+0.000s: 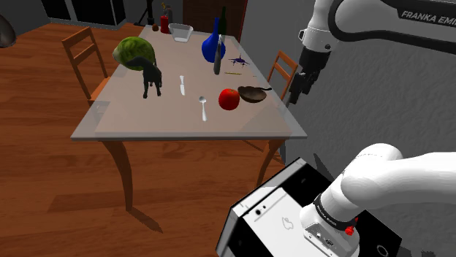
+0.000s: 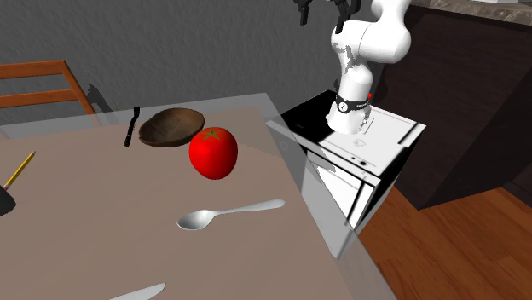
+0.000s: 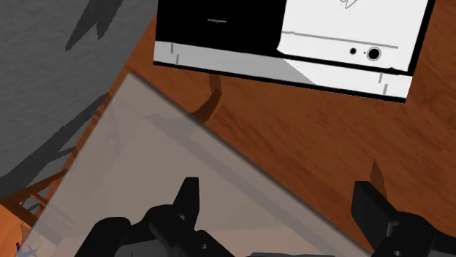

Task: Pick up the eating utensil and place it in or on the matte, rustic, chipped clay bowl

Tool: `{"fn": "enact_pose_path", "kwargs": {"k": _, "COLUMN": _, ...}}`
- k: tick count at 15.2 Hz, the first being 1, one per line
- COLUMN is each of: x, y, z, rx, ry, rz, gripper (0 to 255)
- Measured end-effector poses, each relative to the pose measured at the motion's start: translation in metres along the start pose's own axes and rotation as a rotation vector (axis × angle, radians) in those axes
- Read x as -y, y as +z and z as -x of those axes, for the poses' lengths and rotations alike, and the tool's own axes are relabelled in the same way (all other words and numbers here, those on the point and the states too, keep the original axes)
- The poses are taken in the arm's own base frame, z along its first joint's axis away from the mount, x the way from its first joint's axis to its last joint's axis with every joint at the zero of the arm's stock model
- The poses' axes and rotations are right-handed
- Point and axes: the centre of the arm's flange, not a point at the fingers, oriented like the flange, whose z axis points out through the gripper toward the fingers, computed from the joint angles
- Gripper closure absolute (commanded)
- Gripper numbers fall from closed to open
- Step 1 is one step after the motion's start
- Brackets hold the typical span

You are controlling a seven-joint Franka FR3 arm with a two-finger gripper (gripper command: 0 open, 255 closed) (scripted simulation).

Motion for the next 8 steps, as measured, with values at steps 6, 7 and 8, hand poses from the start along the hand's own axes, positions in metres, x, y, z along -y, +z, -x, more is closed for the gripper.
{"fn": "enact_pose_path", "kwargs": {"k": 6, "x": 0.028, "y": 0.024, "z": -0.039, "rx": -0.012, "ry": 0.073, "rz": 0.012, "gripper": 0}}
{"fn": "enact_pose_path", "kwargs": {"k": 7, "x": 0.032, "y": 0.028, "z": -0.050, "rx": -0.017, "ry": 0.092, "rz": 0.015, "gripper": 0}}
{"fn": "enact_pose_path", "kwargs": {"k": 8, "x": 0.041, "y": 0.034, "z": -0.061, "rx": -0.020, "ry": 0.109, "rz": 0.018, "gripper": 0}}
